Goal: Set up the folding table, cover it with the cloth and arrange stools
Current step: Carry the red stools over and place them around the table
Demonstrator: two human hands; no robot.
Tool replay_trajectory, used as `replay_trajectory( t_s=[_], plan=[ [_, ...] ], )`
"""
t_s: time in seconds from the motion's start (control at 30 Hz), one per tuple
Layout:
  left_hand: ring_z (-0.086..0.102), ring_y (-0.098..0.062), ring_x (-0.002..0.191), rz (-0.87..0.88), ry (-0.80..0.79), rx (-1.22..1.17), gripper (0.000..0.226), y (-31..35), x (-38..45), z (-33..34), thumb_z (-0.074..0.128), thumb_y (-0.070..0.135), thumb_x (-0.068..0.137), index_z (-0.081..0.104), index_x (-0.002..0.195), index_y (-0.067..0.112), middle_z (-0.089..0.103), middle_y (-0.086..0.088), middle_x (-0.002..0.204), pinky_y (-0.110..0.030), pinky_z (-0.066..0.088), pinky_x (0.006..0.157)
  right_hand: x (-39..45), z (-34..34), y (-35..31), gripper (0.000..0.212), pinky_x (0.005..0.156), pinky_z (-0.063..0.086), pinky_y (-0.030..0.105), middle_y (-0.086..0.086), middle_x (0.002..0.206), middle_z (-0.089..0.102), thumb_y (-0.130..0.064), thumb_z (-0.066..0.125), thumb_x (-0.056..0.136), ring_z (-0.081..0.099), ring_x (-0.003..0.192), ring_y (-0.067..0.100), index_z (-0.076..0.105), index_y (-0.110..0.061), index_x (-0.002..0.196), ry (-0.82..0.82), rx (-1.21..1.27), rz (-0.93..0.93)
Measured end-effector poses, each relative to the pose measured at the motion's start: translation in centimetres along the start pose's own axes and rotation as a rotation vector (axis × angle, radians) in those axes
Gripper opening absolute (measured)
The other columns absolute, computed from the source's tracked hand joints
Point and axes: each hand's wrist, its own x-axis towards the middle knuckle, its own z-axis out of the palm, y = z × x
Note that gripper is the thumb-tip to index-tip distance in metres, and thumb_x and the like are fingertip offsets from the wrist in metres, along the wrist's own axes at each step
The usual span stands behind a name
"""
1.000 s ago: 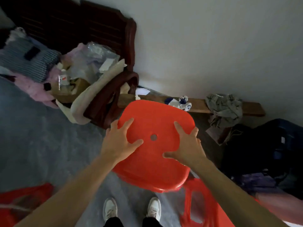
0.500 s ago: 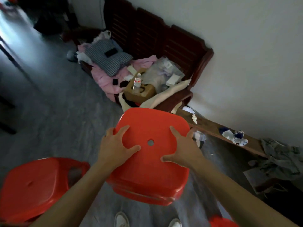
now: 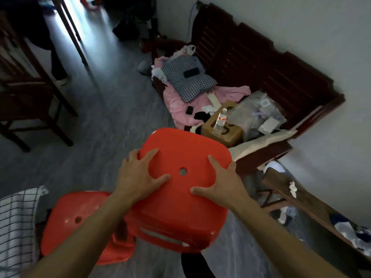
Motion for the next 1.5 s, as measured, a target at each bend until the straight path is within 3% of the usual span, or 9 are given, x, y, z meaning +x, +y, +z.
replay_trajectory(
  t_s=[0.17, 0.33, 0.53, 0.8, 0.97, 1.17, 1.5],
  plan=[
    [0.046, -0.035, 0.123, -0.096, 0.079, 0.053, 0.099, -0.5, 6.4, -2.1, 0.044, 0.088, 0.051, 0.034, 0.142, 0.049, 0.035, -0.012, 0.143, -0.049, 0.044, 0.102, 8.3, -2.2, -3.7, 0.128, 0.109, 0.039, 0.05, 0.025, 0.156, 0.001, -0.083, 0.072, 0.048, 0.035, 0.136, 0.045, 0.004, -0.048, 0.151, -0.029, -0.027, -0.115],
    [0.045, -0.037, 0.124, -0.197, 0.17, 0.059, 0.097, -1.6, 11.3, -5.7, 0.044, 0.085, 0.052, 0.035, 0.142, 0.049, 0.036, -0.012, 0.144, -0.051, 0.043, 0.103, 14.4, -4.7, -9.3, 0.128, 0.113, 0.034, 0.049, 0.026, 0.156, 0.003, -0.081, 0.073, 0.05, 0.028, 0.141, 0.043, 0.005, -0.045, 0.152, -0.042, -0.05, -0.247],
    [0.044, -0.036, 0.122, -0.309, 0.262, 0.005, 0.096, -6.4, 18.0, -9.4, 0.048, 0.082, 0.053, 0.036, 0.142, 0.047, 0.036, -0.012, 0.143, -0.051, 0.043, 0.103, 22.6, -5.2, -18.4, 0.125, 0.111, 0.034, 0.049, 0.024, 0.153, 0.006, -0.077, 0.075, 0.053, 0.033, 0.137, 0.044, 0.007, -0.044, 0.153, -0.04, -0.129, -0.374],
    [0.044, -0.035, 0.123, -0.426, 0.308, -0.096, 0.092, -16.4, 26.7, -13.4, 0.062, 0.075, 0.058, 0.035, 0.141, 0.048, 0.035, -0.01, 0.144, -0.051, 0.042, 0.103, 31.8, -2.3, -31.8, 0.132, 0.11, 0.038, 0.052, 0.026, 0.153, 0.006, -0.084, 0.068, 0.042, 0.033, 0.137, 0.044, 0.004, -0.047, 0.151, -0.07, -0.235, -0.446],
    [0.046, -0.034, 0.122, -0.545, 0.375, -0.146, 0.096, -22.1, 28.3, -16.4, 0.053, 0.081, 0.053, 0.036, 0.141, 0.047, 0.035, -0.009, 0.142, -0.053, 0.043, 0.102, 35.1, -0.7, -40.2, 0.128, 0.111, 0.038, 0.05, 0.029, 0.154, 0.005, -0.078, 0.075, 0.048, 0.039, 0.133, 0.047, 0.006, -0.045, 0.152, -0.107, -0.315, -0.567],
    [0.042, -0.036, 0.127, -0.697, 0.407, -0.145, 0.092, -28.4, 29.4, -19.1, 0.067, 0.072, 0.062, 0.034, 0.143, 0.045, 0.034, -0.011, 0.144, -0.051, 0.041, 0.105, 38.8, 3.2, -48.9, 0.129, 0.109, 0.04, 0.049, 0.027, 0.151, 0.008, -0.077, 0.076, 0.048, 0.047, 0.126, 0.047, 0.008, -0.044, 0.152, -0.201, -0.367, -0.72],
    [0.045, -0.038, 0.126, -0.984, 0.449, -0.118, 0.097, -36.7, 35.6, -23.2, 0.057, 0.08, 0.054, 0.036, 0.142, 0.044, 0.037, -0.013, 0.144, -0.053, 0.042, 0.103, 48.2, 8.9, -62.8, 0.127, 0.109, 0.039, 0.053, 0.027, 0.155, -0.003, -0.077, 0.075, 0.052, 0.04, 0.13, 0.051, 0.004, -0.043, 0.152, -0.41, -0.419, -0.938]
  ],
)
